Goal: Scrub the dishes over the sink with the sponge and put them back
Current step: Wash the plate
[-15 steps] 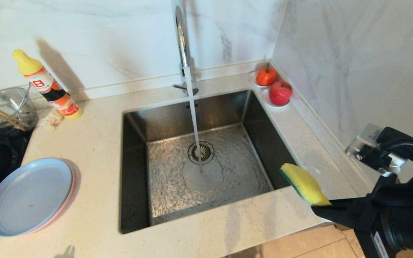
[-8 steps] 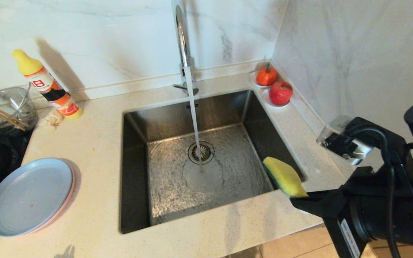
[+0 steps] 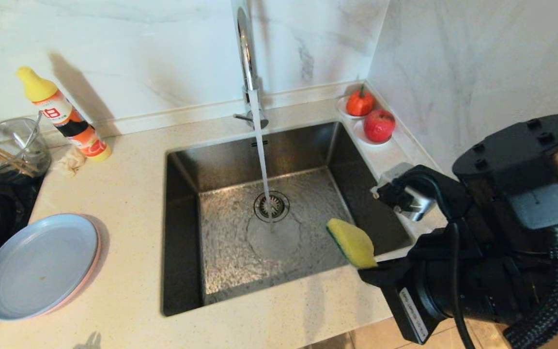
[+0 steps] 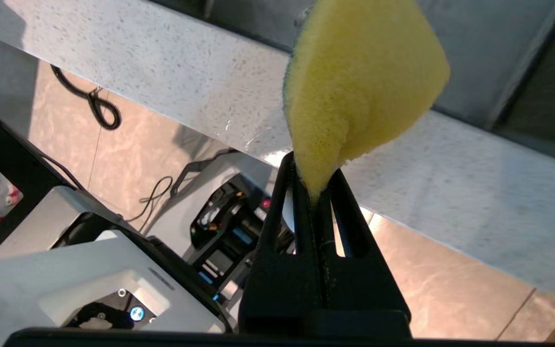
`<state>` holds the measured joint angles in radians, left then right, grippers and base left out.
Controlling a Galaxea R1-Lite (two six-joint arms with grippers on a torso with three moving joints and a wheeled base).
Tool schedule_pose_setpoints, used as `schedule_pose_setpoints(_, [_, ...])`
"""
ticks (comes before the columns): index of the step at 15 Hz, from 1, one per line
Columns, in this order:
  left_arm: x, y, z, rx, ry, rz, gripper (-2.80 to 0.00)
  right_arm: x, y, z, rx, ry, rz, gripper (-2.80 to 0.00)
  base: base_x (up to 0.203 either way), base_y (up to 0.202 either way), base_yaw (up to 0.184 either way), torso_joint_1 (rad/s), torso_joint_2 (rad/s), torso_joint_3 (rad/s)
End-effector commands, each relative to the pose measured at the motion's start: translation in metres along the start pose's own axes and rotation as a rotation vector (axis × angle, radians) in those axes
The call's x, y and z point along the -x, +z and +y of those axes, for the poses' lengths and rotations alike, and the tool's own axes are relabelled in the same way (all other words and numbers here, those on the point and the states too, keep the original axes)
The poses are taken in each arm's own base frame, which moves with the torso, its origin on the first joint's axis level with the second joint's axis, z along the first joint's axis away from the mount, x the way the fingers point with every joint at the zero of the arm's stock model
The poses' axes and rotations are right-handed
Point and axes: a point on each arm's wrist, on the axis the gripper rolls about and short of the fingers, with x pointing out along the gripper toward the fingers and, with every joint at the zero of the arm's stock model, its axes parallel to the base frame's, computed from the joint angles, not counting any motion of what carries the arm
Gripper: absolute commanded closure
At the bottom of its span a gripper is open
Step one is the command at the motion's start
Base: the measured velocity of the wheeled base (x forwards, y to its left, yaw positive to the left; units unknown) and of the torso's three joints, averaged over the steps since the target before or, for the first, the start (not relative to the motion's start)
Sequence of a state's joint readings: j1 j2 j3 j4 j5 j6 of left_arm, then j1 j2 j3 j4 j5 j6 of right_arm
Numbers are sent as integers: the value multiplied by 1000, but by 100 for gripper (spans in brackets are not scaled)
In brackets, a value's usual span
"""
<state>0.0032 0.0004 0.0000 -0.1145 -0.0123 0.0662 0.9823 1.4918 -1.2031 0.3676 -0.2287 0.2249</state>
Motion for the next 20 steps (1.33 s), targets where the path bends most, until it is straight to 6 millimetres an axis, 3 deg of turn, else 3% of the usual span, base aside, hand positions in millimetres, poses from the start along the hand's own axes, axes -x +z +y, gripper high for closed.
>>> schedule_pose_setpoints(1, [-2, -11, -1, -12, -4, 39, 0, -15, -1, 4, 4, -8, 37, 0, 0, 0, 0, 0, 0, 0])
schedule_pose_setpoints(12, [-2, -7, 0, -4, 23, 49, 0, -19, -3, 4, 6, -17, 55, 0, 0, 0, 0, 0, 0, 0])
schedule_pose_setpoints(13, [-1, 9, 1, -2, 31, 35, 0, -22, -4, 5, 7, -18, 60, 0, 0, 0, 0, 0, 0, 0])
schedule_pose_setpoints(15, [-2, 63, 5, 9, 53, -12, 0, -25, -4, 5, 9, -21, 67, 0, 0, 0, 0, 0, 0, 0])
schedule_pose_setpoints(20, [-48, 164, 16, 36, 214, 37, 0, -21, -4, 4, 9, -22, 60, 0, 0, 0, 0, 0, 0, 0])
